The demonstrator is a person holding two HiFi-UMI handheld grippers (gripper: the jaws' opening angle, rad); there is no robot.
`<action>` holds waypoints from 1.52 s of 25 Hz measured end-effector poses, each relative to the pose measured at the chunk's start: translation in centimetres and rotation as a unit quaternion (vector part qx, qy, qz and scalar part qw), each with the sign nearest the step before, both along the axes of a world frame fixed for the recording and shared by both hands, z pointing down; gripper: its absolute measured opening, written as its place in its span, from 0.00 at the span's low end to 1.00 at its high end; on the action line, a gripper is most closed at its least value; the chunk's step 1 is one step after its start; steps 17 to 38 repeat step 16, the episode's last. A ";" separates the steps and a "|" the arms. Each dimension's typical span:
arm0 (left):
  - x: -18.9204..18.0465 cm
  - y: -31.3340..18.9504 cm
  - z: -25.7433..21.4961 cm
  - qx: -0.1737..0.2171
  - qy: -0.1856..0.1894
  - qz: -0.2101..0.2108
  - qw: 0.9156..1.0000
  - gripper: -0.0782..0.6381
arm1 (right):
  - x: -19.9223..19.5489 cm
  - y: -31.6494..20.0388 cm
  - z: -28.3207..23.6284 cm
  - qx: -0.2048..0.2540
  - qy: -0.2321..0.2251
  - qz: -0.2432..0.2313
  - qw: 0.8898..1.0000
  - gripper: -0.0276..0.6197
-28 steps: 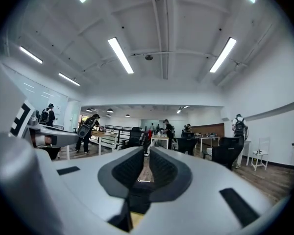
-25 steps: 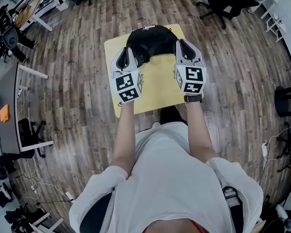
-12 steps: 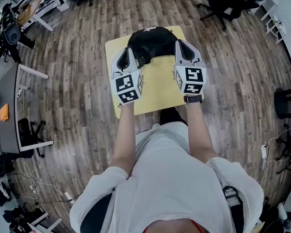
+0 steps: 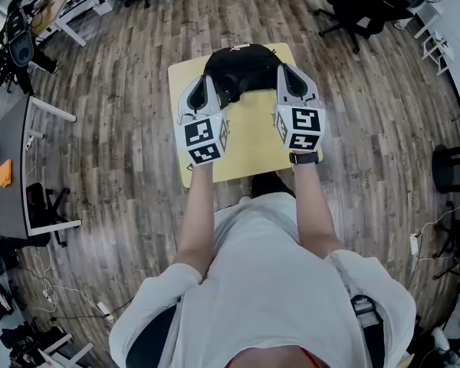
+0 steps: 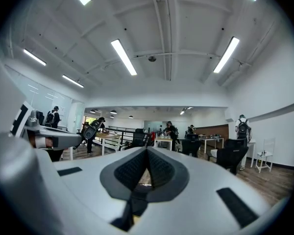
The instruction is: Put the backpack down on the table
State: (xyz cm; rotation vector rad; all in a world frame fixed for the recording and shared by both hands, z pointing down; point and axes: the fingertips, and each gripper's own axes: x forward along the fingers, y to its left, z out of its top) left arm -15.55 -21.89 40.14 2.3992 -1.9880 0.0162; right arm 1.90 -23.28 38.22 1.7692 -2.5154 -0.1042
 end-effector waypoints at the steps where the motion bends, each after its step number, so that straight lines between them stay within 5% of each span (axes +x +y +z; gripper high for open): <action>1: 0.1 -0.1 0.0 0.000 0.000 0.001 1.000 0.12 | 0.2 -0.1 0.0 0.000 0.001 0.001 1.000 0.06; 16: 1.7 -6.1 2.2 -0.025 0.009 0.016 1.000 0.12 | 1.5 -5.6 1.6 -0.021 0.022 0.010 1.000 0.06; 38: 1.7 -6.1 2.2 -0.025 0.009 0.016 1.000 0.12 | 1.5 -5.6 1.6 -0.021 0.022 0.010 1.000 0.06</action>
